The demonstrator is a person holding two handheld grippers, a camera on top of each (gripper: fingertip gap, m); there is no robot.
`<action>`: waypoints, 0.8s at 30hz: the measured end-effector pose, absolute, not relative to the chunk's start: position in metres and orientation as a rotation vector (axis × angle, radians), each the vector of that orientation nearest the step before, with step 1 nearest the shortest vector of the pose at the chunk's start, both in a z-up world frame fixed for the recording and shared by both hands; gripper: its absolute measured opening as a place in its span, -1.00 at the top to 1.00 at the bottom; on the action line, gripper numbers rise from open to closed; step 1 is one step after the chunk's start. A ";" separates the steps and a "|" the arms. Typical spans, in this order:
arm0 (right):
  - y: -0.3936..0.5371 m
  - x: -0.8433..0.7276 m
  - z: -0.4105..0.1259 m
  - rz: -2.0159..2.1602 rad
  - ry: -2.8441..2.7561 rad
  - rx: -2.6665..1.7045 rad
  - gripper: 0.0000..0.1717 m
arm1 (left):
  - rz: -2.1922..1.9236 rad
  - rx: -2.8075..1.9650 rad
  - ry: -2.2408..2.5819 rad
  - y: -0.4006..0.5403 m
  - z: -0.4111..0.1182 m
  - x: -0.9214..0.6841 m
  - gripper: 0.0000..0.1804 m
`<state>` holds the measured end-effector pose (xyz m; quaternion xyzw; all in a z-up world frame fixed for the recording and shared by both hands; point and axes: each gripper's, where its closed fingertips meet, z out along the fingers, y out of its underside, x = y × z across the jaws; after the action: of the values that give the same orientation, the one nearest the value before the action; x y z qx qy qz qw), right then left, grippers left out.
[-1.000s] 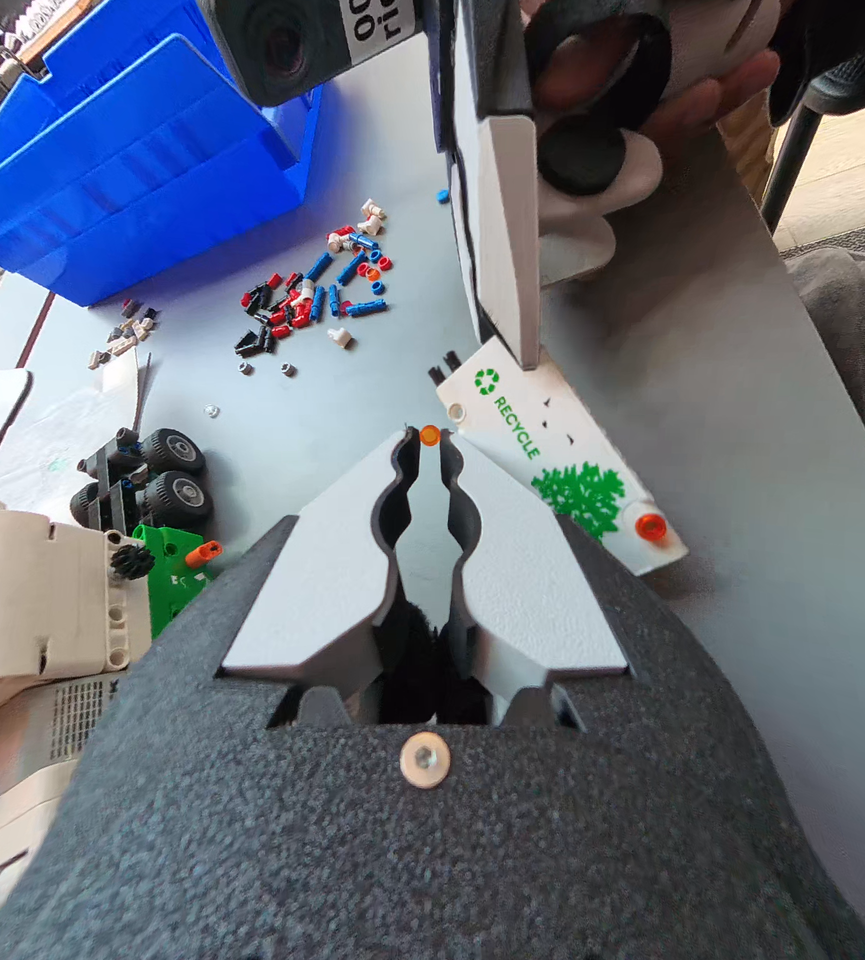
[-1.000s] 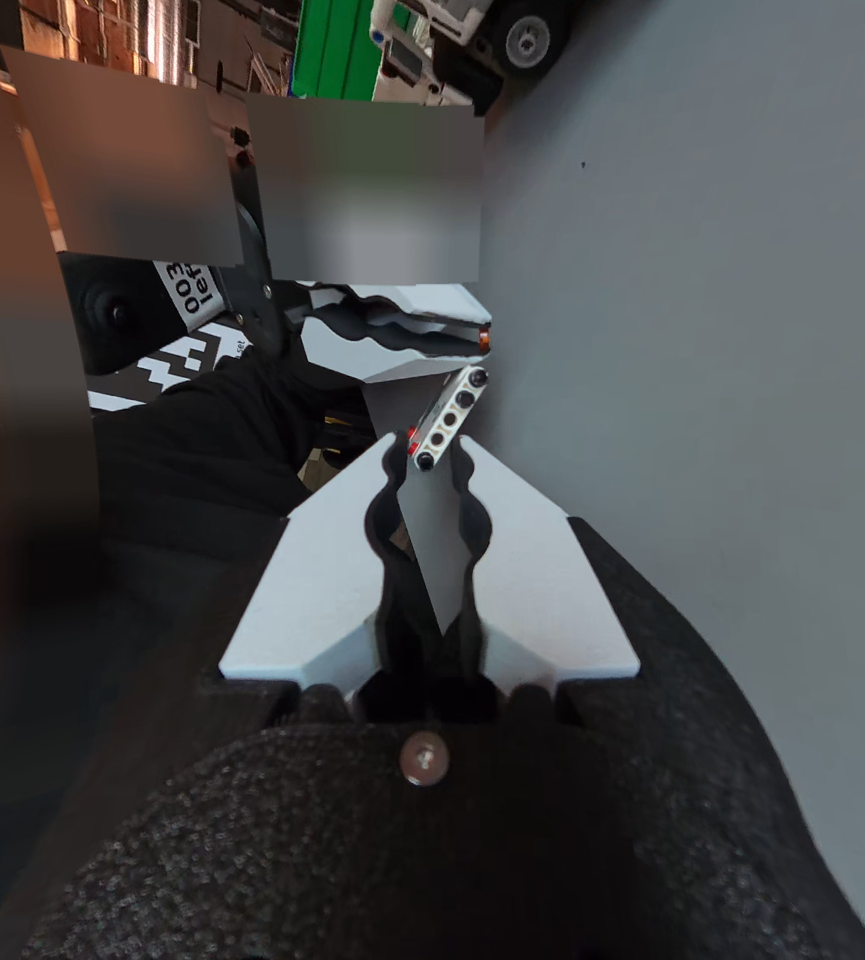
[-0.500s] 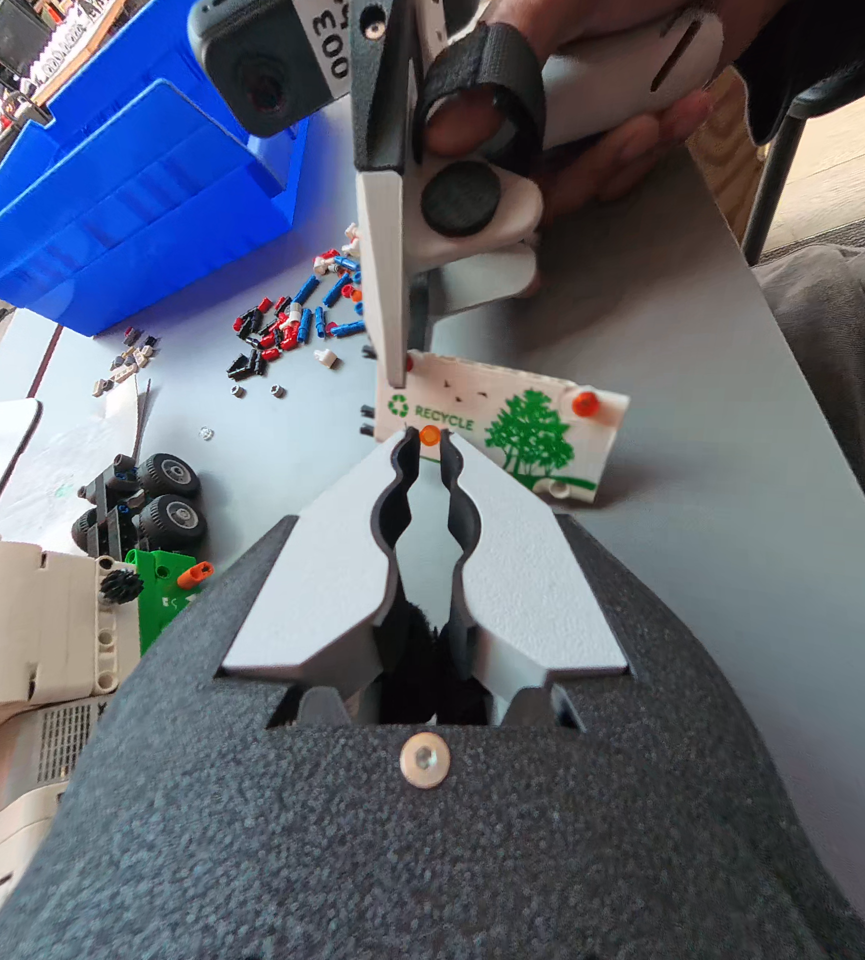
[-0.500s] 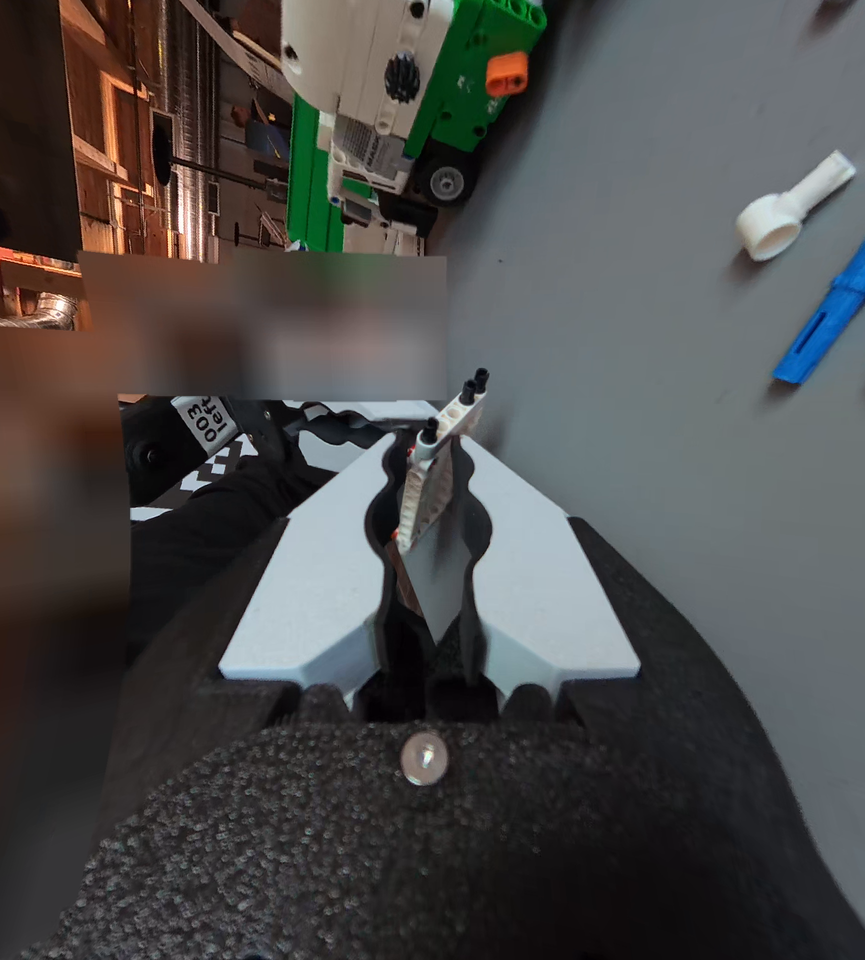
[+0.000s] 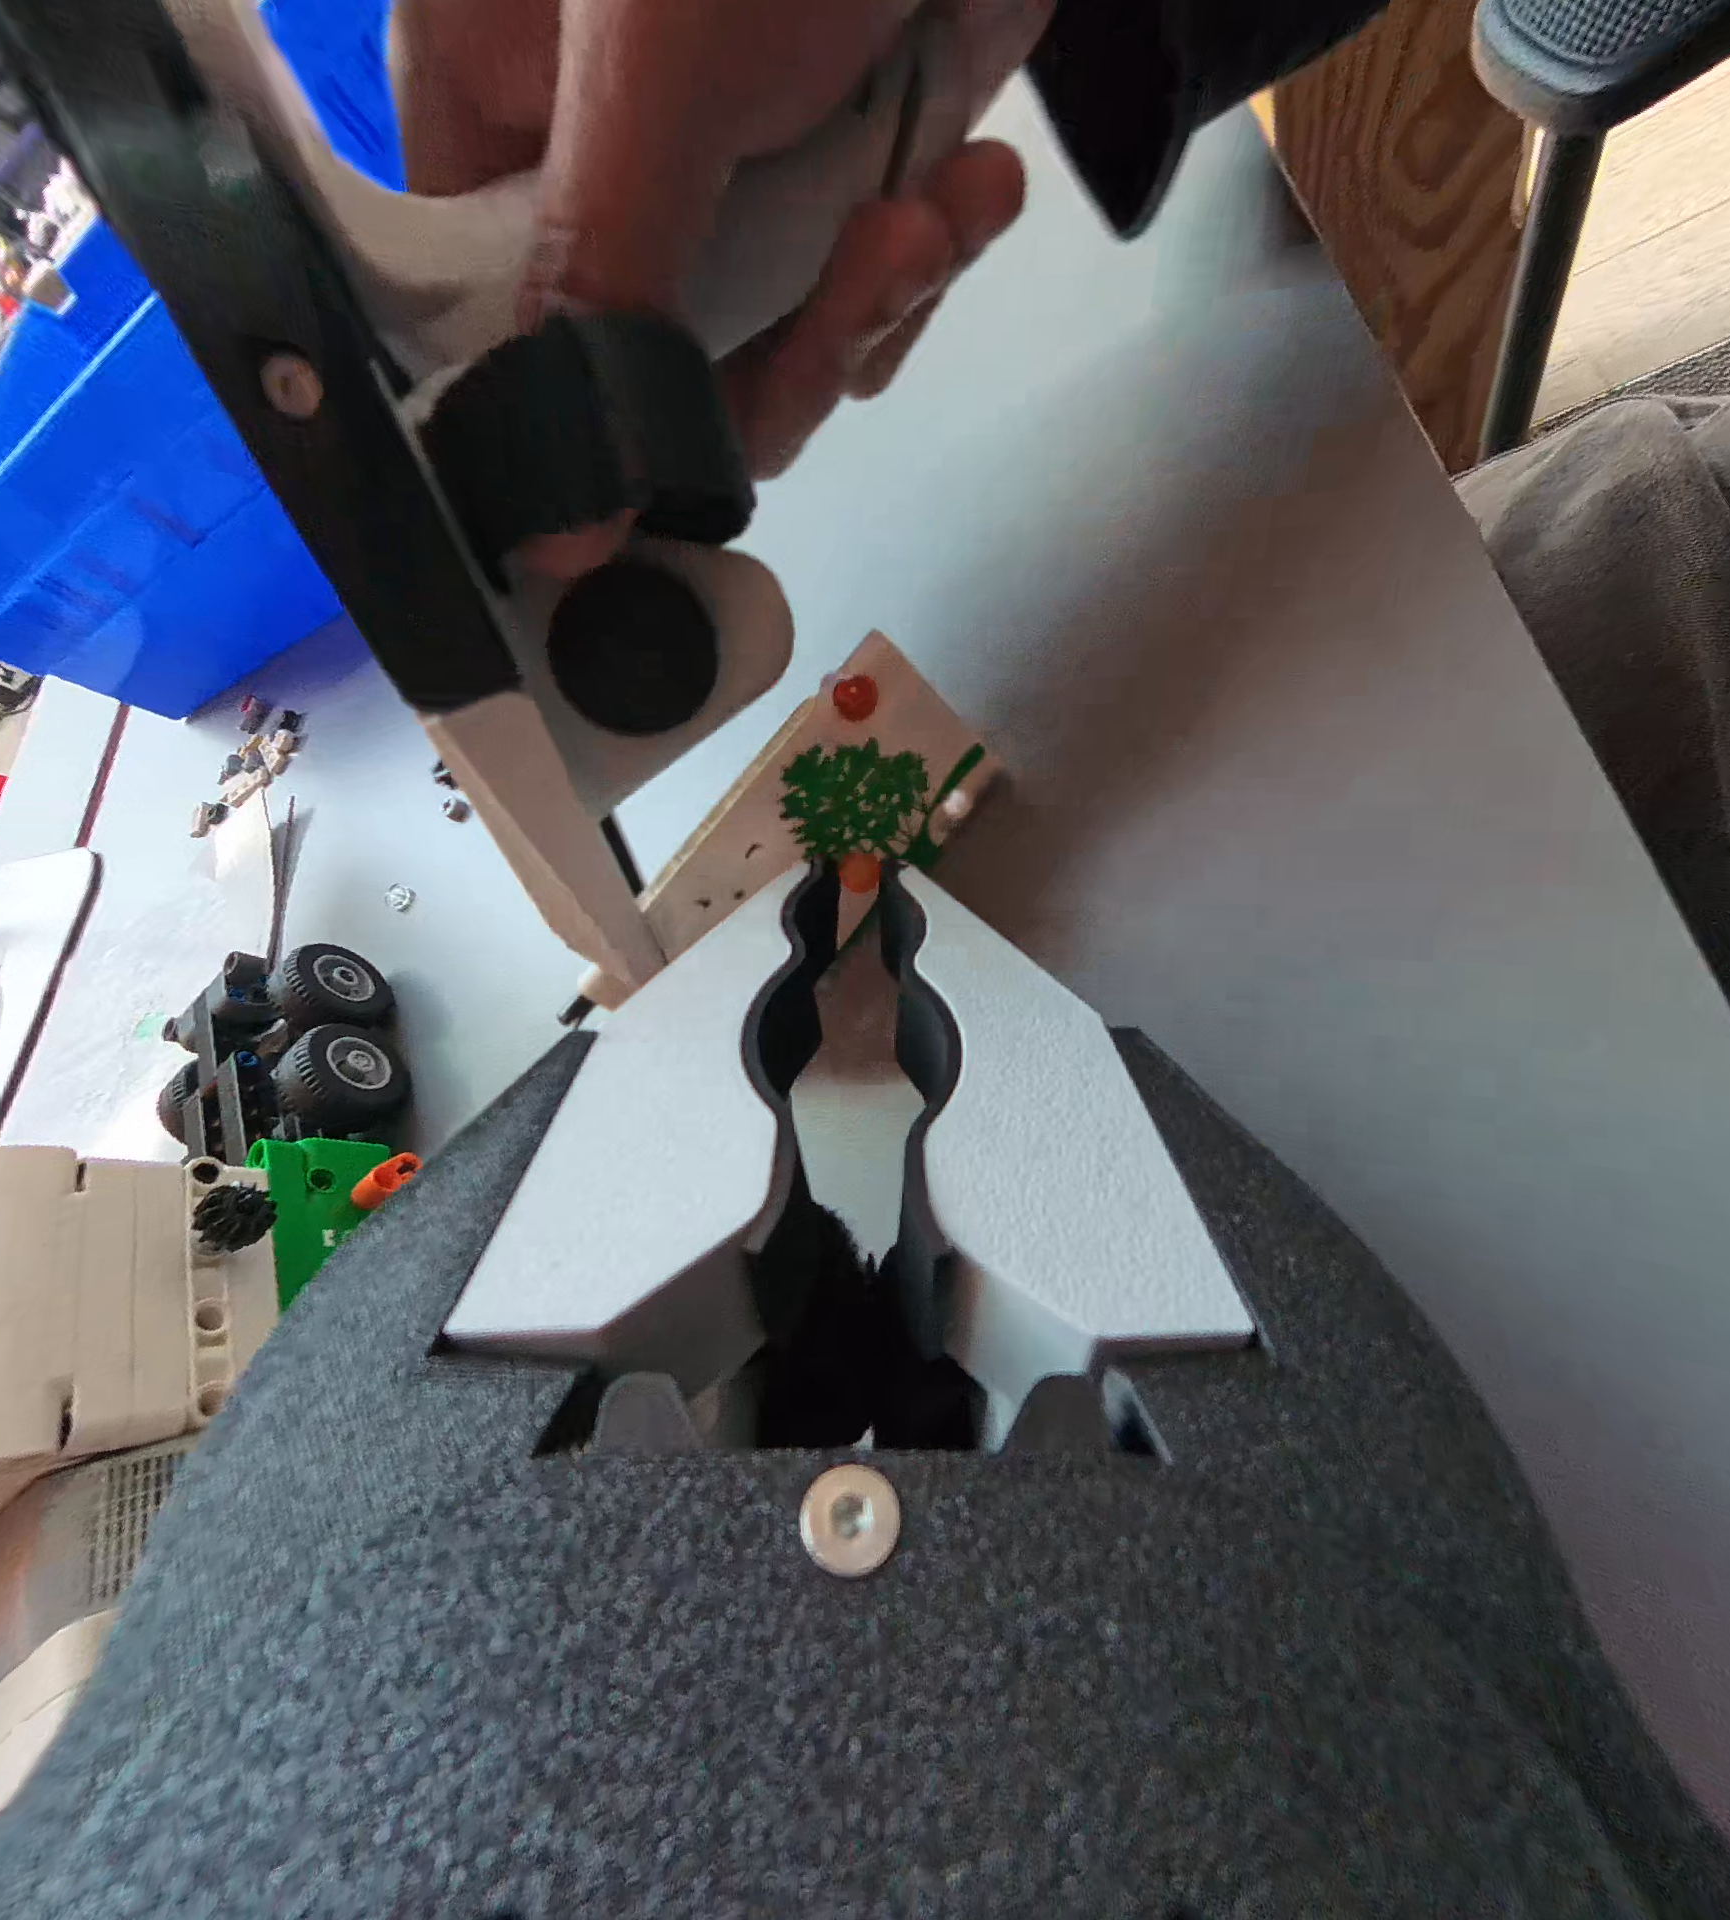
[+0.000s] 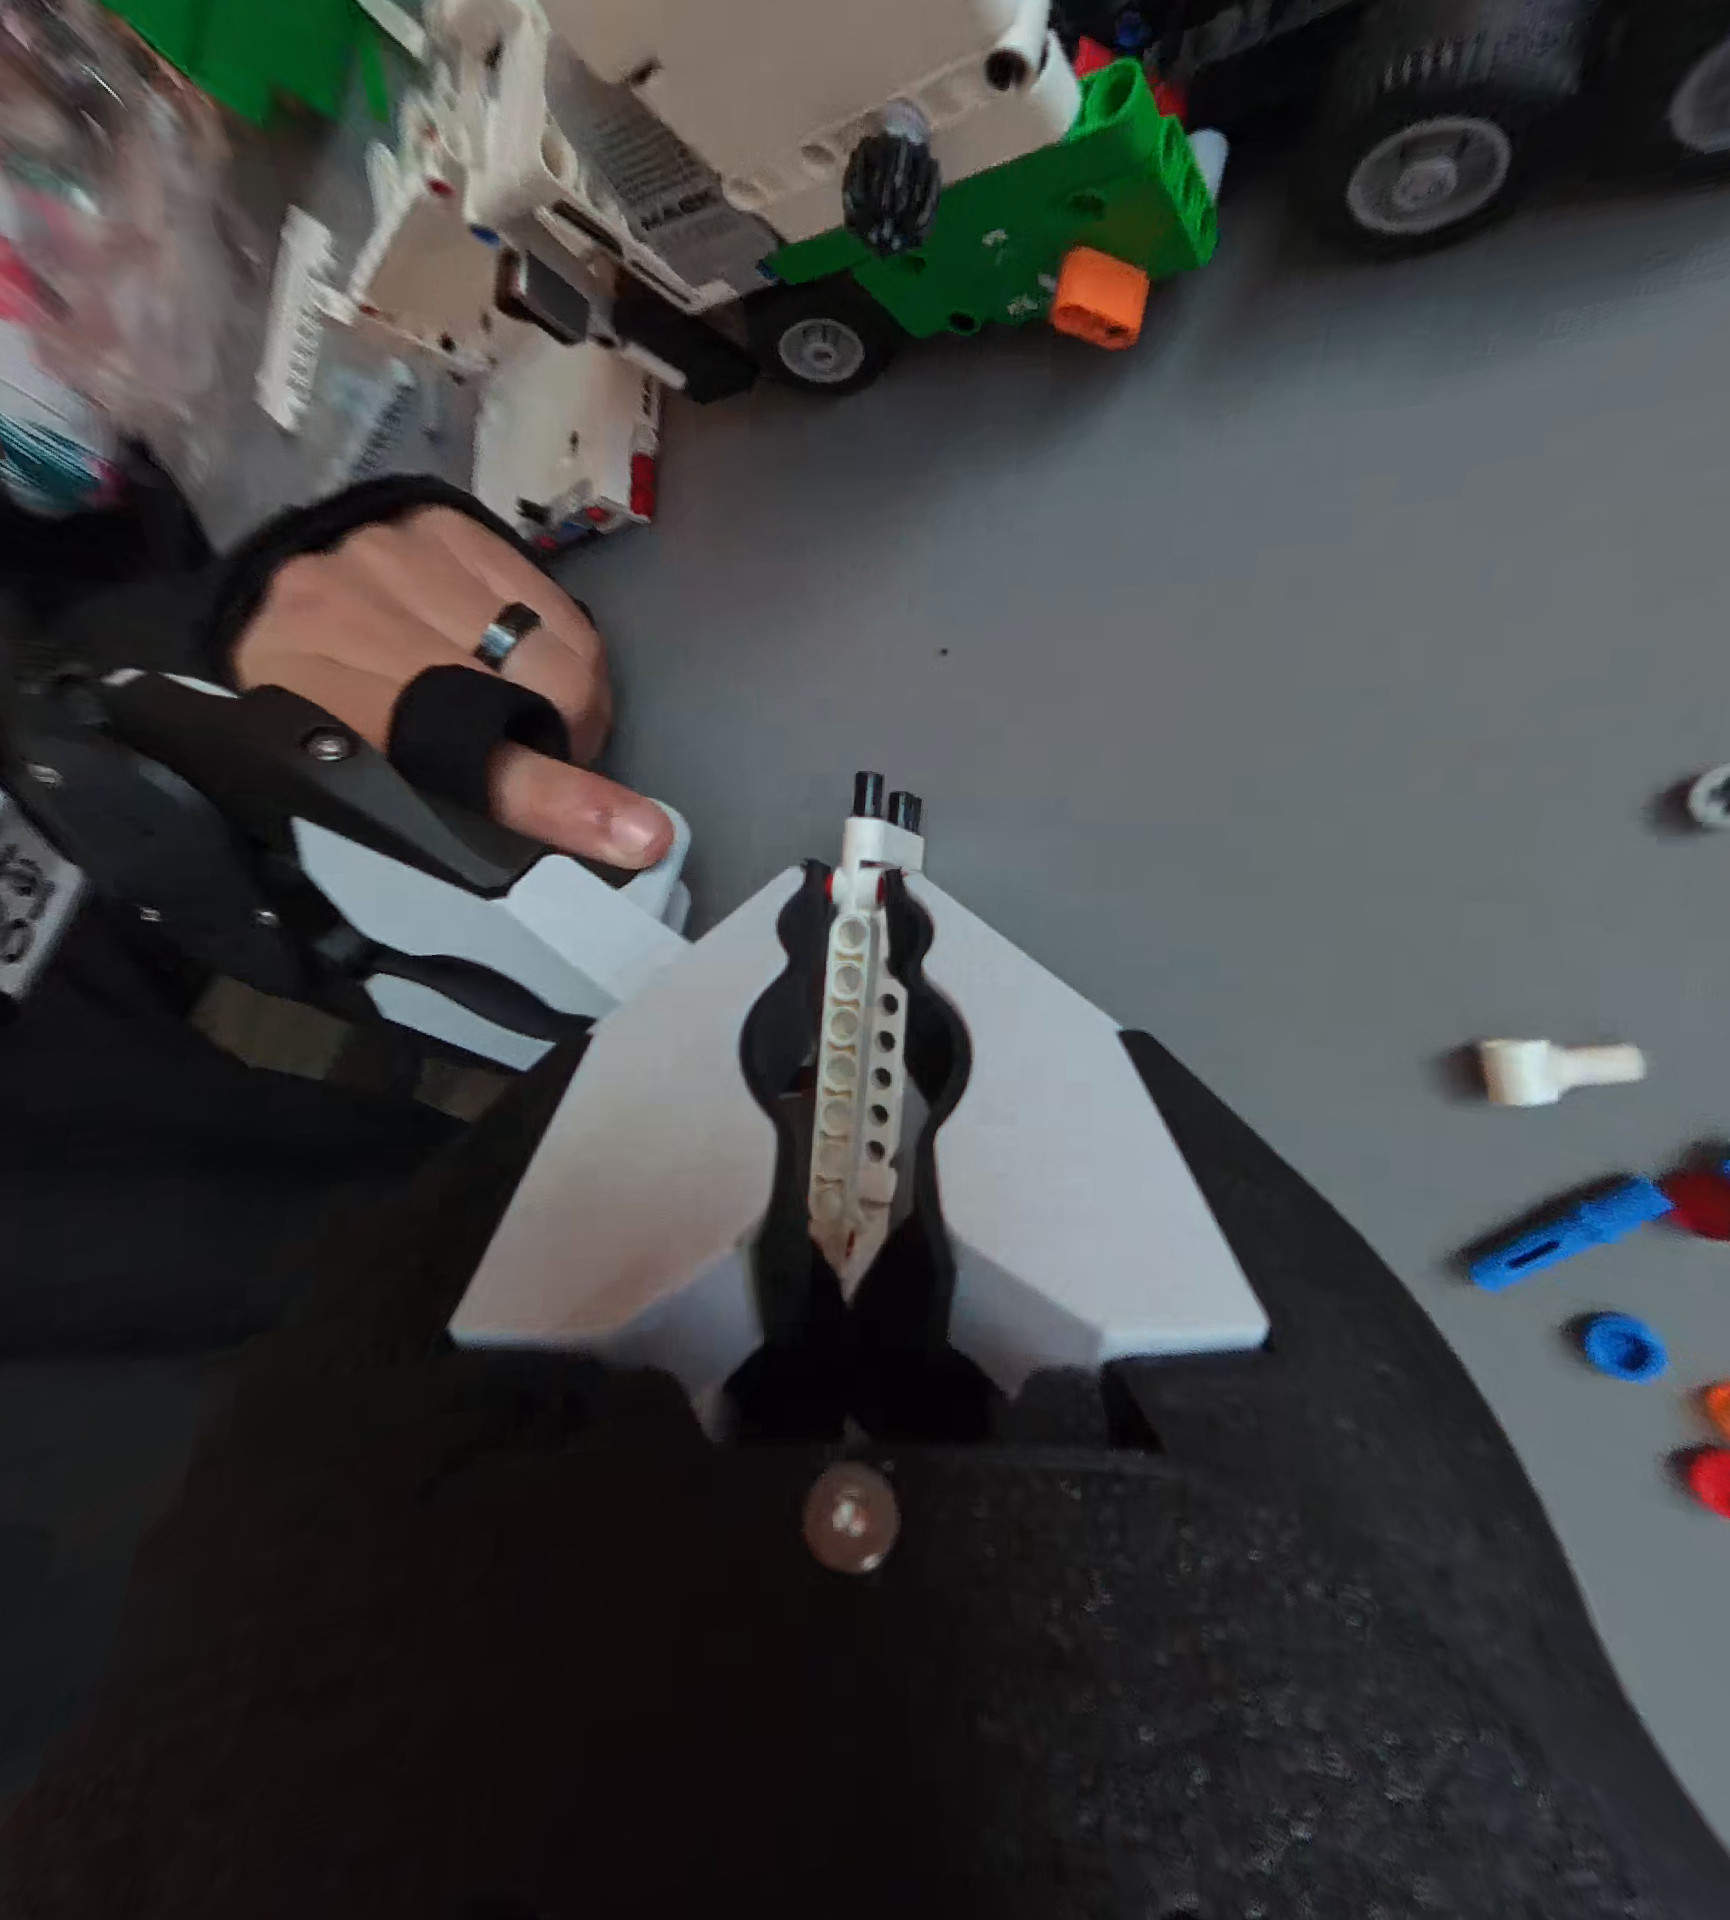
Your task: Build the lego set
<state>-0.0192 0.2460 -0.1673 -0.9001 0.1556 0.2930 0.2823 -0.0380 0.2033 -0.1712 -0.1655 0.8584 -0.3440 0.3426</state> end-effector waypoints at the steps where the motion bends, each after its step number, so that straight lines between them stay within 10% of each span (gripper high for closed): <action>1: 0.248 -0.019 -0.168 0.714 0.353 -2.475 0.90 | -0.901 -0.413 2.226 0.202 -0.169 -0.040 0.93; 24: 0.233 -0.032 -0.144 0.398 -0.032 -2.343 0.66 | -0.919 -0.231 2.145 0.198 -0.154 -0.065 0.93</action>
<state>-0.0324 0.2327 -0.1440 -0.9145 -0.0127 0.1554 0.3733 -0.0648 0.1983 -0.1543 -0.0910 0.8430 -0.3614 0.3878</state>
